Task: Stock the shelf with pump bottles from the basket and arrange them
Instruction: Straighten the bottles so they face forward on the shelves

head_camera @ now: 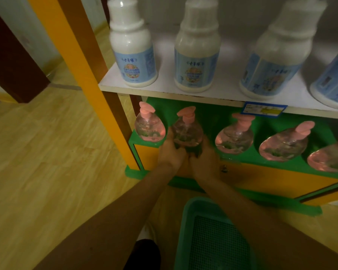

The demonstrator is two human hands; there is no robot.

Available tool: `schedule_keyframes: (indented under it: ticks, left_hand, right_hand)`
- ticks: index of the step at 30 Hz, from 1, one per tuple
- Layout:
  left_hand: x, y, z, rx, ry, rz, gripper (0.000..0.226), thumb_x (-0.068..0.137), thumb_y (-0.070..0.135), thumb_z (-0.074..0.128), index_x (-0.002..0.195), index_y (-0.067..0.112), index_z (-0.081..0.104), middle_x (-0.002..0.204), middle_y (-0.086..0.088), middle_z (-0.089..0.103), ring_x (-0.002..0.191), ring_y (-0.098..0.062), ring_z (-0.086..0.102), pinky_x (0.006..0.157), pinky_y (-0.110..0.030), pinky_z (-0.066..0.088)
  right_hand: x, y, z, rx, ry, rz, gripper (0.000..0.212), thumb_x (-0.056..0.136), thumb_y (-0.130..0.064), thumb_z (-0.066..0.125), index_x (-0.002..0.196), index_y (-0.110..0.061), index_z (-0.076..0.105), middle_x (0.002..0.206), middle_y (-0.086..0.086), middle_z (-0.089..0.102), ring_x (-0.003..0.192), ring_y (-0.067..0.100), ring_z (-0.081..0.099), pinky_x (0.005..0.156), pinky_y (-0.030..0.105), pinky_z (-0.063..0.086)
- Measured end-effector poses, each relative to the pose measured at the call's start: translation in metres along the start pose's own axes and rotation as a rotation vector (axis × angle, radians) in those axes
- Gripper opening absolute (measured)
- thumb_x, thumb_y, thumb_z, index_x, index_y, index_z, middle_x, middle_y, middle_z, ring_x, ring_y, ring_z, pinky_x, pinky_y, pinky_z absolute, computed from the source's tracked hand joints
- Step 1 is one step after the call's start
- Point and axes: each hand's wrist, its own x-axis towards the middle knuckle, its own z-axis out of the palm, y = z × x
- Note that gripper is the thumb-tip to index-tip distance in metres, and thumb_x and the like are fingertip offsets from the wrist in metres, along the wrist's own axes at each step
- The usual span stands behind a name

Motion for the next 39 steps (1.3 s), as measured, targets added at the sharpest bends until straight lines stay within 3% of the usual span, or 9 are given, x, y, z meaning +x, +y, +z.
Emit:
schedule_keyframes:
  ticks: [12, 15, 18, 21, 24, 27, 32, 35, 39]
  left_hand:
    - [-0.001, 0.006, -0.005, 0.025, -0.091, -0.013, 0.061, 0.089, 0.015, 0.057, 0.143, 0.024, 0.031, 0.133, -0.007, 0.054, 0.122, -0.026, 0.051, 0.102, -0.034, 0.043]
    - [-0.004, 0.005, -0.007, -0.001, -0.074, -0.008, 0.052, 0.089, 0.013, 0.057, 0.137, 0.018, 0.038, 0.132, -0.007, 0.055, 0.120, -0.024, 0.051, 0.095, -0.025, 0.040]
    - [-0.012, -0.006, -0.017, 0.082, 0.034, -0.006, 0.040, 0.085, 0.001, 0.052, 0.124, 0.009, 0.051, 0.119, -0.010, 0.063, 0.110, -0.026, 0.057, 0.081, -0.021, 0.041]
    - [-0.014, -0.020, -0.034, 0.199, 0.111, -0.035, 0.033, 0.082, -0.002, 0.046, 0.113, 0.002, 0.056, 0.098, -0.013, 0.063, 0.097, -0.031, 0.059, 0.068, -0.021, 0.036]
    - [-0.008, -0.024, -0.055, 0.233, 0.243, -0.103, 0.027, 0.083, 0.001, 0.046, 0.109, -0.001, 0.054, 0.100, -0.022, 0.063, 0.094, -0.037, 0.059, 0.068, -0.033, 0.041]
    - [-0.004, -0.024, -0.071, 0.166, 0.318, -0.040, 0.037, 0.084, 0.001, 0.049, 0.121, 0.003, 0.048, 0.109, -0.020, 0.064, 0.097, -0.038, 0.060, 0.077, -0.039, 0.051]
    - [0.010, -0.028, -0.082, 0.133, 0.233, 0.021, 0.058, 0.086, 0.001, 0.051, 0.140, 0.012, 0.035, 0.120, -0.008, 0.062, 0.105, -0.027, 0.059, 0.077, -0.021, 0.042]
    - [0.013, -0.032, -0.080, 0.108, 0.203, 0.049, 0.062, 0.085, 0.001, 0.051, 0.142, 0.016, 0.034, 0.109, 0.001, 0.063, 0.093, -0.012, 0.056, 0.075, -0.012, 0.040]
    - [0.017, -0.039, -0.080, 0.111, 0.206, 0.072, 0.066, 0.084, -0.001, 0.052, 0.145, 0.017, 0.032, 0.102, 0.006, 0.061, 0.077, -0.002, 0.052, 0.061, -0.004, 0.040]
  right_hand:
    - [0.002, -0.010, 0.002, -0.040, 0.110, 0.080, 0.047, 0.087, -0.004, 0.056, 0.133, -0.010, 0.049, 0.117, 0.014, 0.064, 0.098, 0.025, 0.058, 0.076, 0.015, 0.032]
    - [-0.005, -0.013, 0.003, -0.017, 0.173, 0.054, 0.051, 0.085, 0.000, 0.057, 0.134, -0.008, 0.047, 0.122, 0.017, 0.061, 0.107, 0.030, 0.058, 0.088, 0.024, 0.039]
    - [-0.019, -0.014, 0.009, -0.006, 0.239, -0.046, 0.055, 0.080, 0.009, 0.055, 0.133, -0.003, 0.050, 0.122, 0.018, 0.060, 0.108, 0.031, 0.056, 0.086, 0.016, 0.033]
    - [-0.029, -0.015, 0.024, 0.002, 0.190, -0.114, 0.047, 0.078, 0.012, 0.052, 0.122, -0.003, 0.058, 0.122, 0.017, 0.058, 0.111, 0.030, 0.054, 0.088, 0.018, 0.034]
    - [-0.029, -0.022, 0.038, 0.047, 0.048, -0.101, 0.041, 0.080, 0.007, 0.052, 0.117, -0.008, 0.060, 0.109, 0.011, 0.060, 0.102, 0.023, 0.055, 0.078, 0.012, 0.037]
    - [-0.025, -0.030, 0.052, 0.033, -0.096, -0.109, 0.053, 0.084, 0.001, 0.053, 0.135, -0.012, 0.048, 0.125, 0.009, 0.058, 0.098, 0.002, 0.045, 0.078, 0.000, 0.029]
    - [-0.008, -0.044, 0.071, -0.025, -0.137, 0.020, 0.072, 0.085, -0.004, 0.059, 0.148, -0.011, 0.025, 0.149, 0.011, 0.038, 0.133, 0.028, 0.040, 0.111, 0.031, 0.030]
    - [-0.003, -0.049, 0.074, -0.022, -0.112, -0.057, 0.062, 0.082, -0.001, 0.059, 0.140, -0.012, 0.041, 0.122, 0.014, 0.059, 0.109, 0.029, 0.056, 0.096, 0.034, 0.043]
    - [-0.005, -0.048, 0.078, 0.005, -0.100, -0.122, 0.063, 0.079, 0.003, 0.058, 0.138, -0.015, 0.046, 0.103, 0.014, 0.065, 0.083, 0.014, 0.049, 0.083, 0.031, 0.047]
